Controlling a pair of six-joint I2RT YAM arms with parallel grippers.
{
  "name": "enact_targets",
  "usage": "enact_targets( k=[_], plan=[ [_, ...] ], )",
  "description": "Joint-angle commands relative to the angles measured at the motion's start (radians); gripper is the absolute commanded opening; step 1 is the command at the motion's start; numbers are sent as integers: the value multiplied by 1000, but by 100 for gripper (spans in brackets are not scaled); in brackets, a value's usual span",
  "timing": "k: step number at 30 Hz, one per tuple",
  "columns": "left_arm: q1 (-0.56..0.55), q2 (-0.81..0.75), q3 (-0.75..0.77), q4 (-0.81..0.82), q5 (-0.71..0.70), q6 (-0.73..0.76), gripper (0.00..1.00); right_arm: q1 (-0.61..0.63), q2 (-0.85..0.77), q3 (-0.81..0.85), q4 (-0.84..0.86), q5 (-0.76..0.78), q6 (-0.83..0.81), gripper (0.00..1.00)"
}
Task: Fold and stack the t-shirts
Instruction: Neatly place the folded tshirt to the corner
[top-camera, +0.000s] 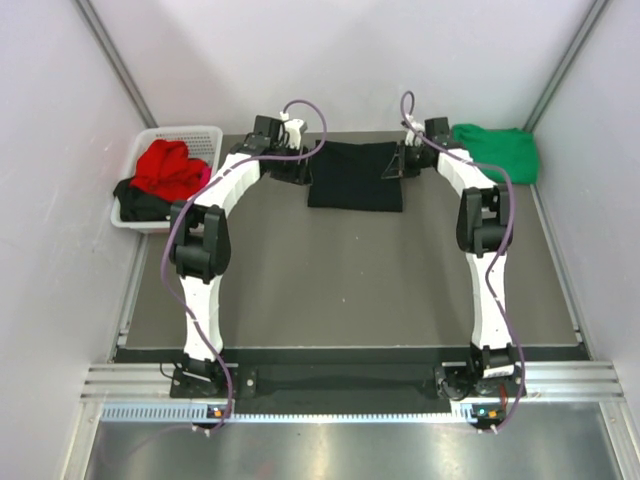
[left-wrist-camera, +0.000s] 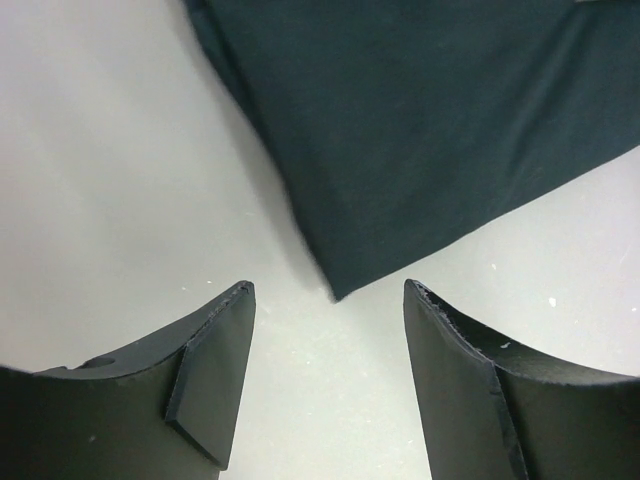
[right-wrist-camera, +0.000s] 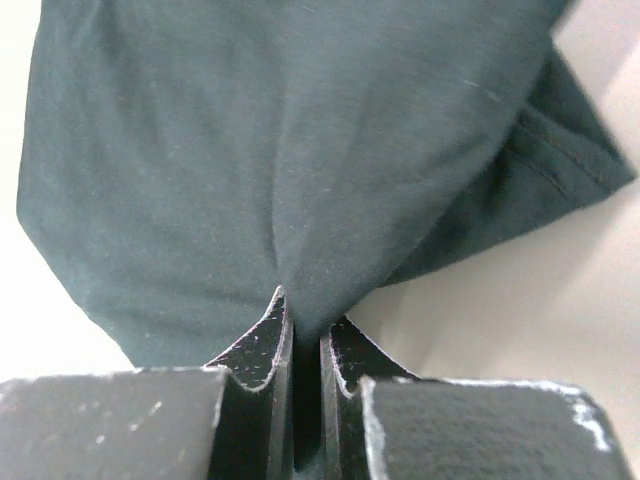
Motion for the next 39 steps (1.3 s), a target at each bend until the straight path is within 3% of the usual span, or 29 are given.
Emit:
enact_targets(
  k=[1, 9, 22, 39],
  plan=[
    [7, -62, -6, -3, 2, 53, 66, -24, -173, 84, -105, 142, -218, 0],
    [6, -3, 54, 5, 31, 57, 65, -65, -292, 94, -218, 329, -530, 0],
    [-31, 24, 91, 14, 41, 49, 64, -219, -299, 169, -125, 487, -593, 0],
    [-138, 4, 73, 0, -24, 107, 64, -314, -351, 230, -80, 496, -596, 0]
  ],
)
